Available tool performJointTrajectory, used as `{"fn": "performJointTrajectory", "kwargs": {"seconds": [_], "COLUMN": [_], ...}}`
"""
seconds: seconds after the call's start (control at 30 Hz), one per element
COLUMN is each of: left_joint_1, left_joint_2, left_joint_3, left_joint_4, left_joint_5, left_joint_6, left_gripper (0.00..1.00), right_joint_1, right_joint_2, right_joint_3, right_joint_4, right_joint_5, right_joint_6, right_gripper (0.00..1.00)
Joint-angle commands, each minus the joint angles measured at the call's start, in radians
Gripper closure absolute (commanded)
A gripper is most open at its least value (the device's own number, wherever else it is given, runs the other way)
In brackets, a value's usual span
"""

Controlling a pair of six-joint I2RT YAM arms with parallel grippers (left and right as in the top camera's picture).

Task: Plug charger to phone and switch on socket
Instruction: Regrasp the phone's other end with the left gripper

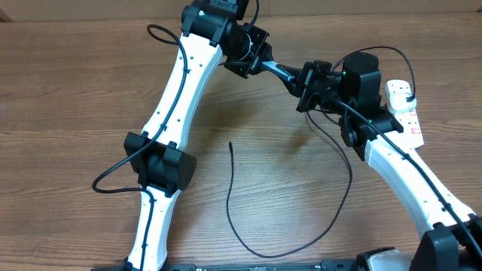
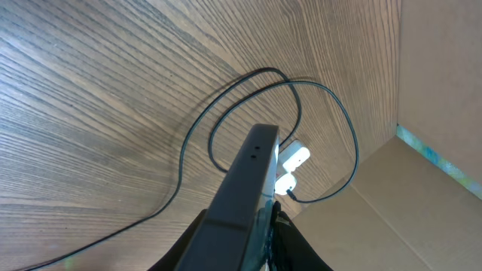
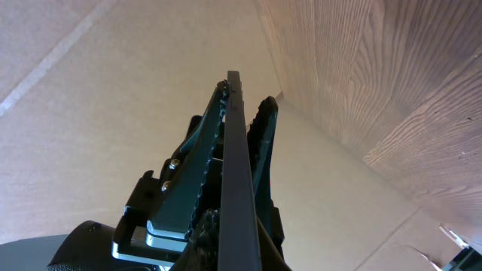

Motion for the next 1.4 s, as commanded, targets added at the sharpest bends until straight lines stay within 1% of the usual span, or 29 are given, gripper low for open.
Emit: {"fn": "performJointTrajectory", "kwargs": {"seconds": [0.0, 0.43, 0.67, 0.9, 0.93, 1.0, 1.2, 1.37], "left_joint_1": [-0.009, -0.009, -0.009, -0.009, -0.009, -0.009, -0.009, -0.009], "left_joint_2": [-0.035, -0.035, -0.035, -0.035, -0.035, -0.035, -0.035, -0.035], "left_joint_3": [0.019, 0.019, 0.019, 0.019, 0.019, 0.019, 0.019, 0.019], "left_joint_4": [-0.027, -0.030, -0.029, -0.029, -0.029, -0.029, -0.029, -0.029], "left_joint_5": [-0.012, -0.012, -0.012, -0.011, -0.011, -0.011, -0.010, -0.007], "left_joint_6": [-0.011, -0.001, 0.085, 0.134, 0.135, 0.134, 0.138, 0.138], "left_gripper": [0.96, 0.96, 0.96, 0.96, 0.96, 0.96, 0.96, 0.96], "right_joint_1": [0.034, 0.033, 0.033, 0.033, 0.033, 0.033, 0.033, 0.033], "right_joint_2": [-0.010, -0.010, -0.010, -0.010, -0.010, -0.010, -0.010, -0.010], "right_joint_3": [0.010, 0.010, 0.010, 0.010, 0.010, 0.010, 0.010, 0.010], "right_joint_4": [0.017, 0.017, 0.017, 0.017, 0.017, 0.017, 0.017, 0.017], "right_joint_5": [-0.066, -0.061, -0.061, -0.061, -0.061, -0.061, -0.061, -0.061], "right_joint_6": [0.137, 0.137, 0.137, 0.137, 0.137, 0.137, 0.137, 0.137], "right_gripper": [0.96, 0.96, 0.96, 0.96, 0.96, 0.91, 0.85, 0.85]}}
